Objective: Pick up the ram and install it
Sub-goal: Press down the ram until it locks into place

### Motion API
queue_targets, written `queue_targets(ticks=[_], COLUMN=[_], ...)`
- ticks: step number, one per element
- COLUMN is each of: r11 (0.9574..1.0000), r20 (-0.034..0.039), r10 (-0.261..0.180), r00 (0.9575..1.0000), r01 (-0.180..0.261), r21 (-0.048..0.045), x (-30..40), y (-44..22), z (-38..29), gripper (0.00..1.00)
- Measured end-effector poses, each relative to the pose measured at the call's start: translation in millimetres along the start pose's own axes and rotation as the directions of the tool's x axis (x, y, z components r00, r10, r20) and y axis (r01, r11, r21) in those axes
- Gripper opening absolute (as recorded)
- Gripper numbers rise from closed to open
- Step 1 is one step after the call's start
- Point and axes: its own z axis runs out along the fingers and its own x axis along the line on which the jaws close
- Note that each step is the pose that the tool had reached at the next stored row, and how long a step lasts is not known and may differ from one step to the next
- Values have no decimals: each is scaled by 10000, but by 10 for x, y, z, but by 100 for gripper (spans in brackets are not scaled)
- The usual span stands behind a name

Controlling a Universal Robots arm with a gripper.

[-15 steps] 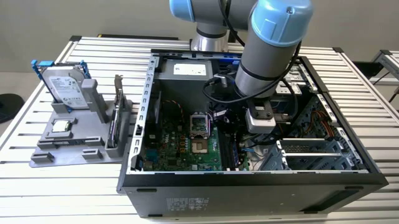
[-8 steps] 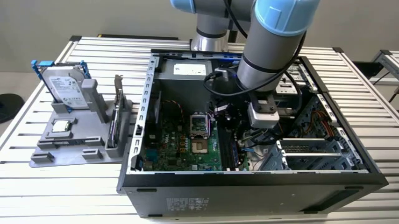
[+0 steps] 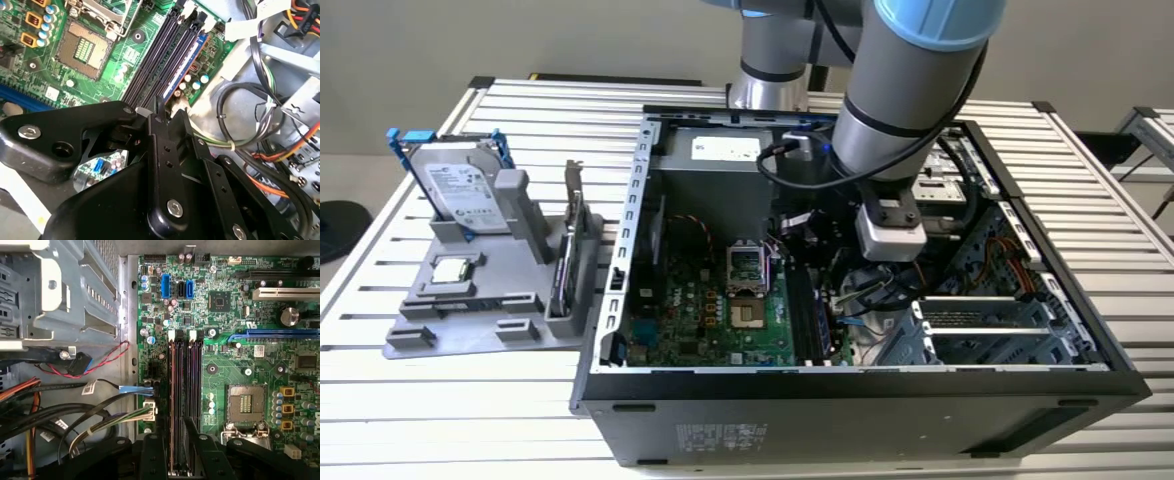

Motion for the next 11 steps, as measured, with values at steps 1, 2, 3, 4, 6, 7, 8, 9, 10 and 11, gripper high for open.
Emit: queue_targets(ticks=[1,2,3,4,6,7,8,9,10,11], r11=[10000,10000,10000,10000,10000,10000,10000,10000,10000,10000], r20=[0,0,-1,0,0,-1,0,0,0,0], r10=[1,1,1,1,2,2,2,2,2,2], r00=[10000,10000,10000,10000,10000,10000,10000,10000,10000,10000], r01=[-1,-1,-1,-1,-2,-2,-2,-2,-2,-2], r21=[5,6,9,9,10,9,8,8,8,8], x=[0,0,0,0,0,0,0,0,0,0], y=[2,7,11,10,10,11,11,11,11,11], z=[-16,-30,-34,-33,-33,-34,-34,-34,-34,-35], gripper=[100,100,100,100,0,0,0,0,0,0])
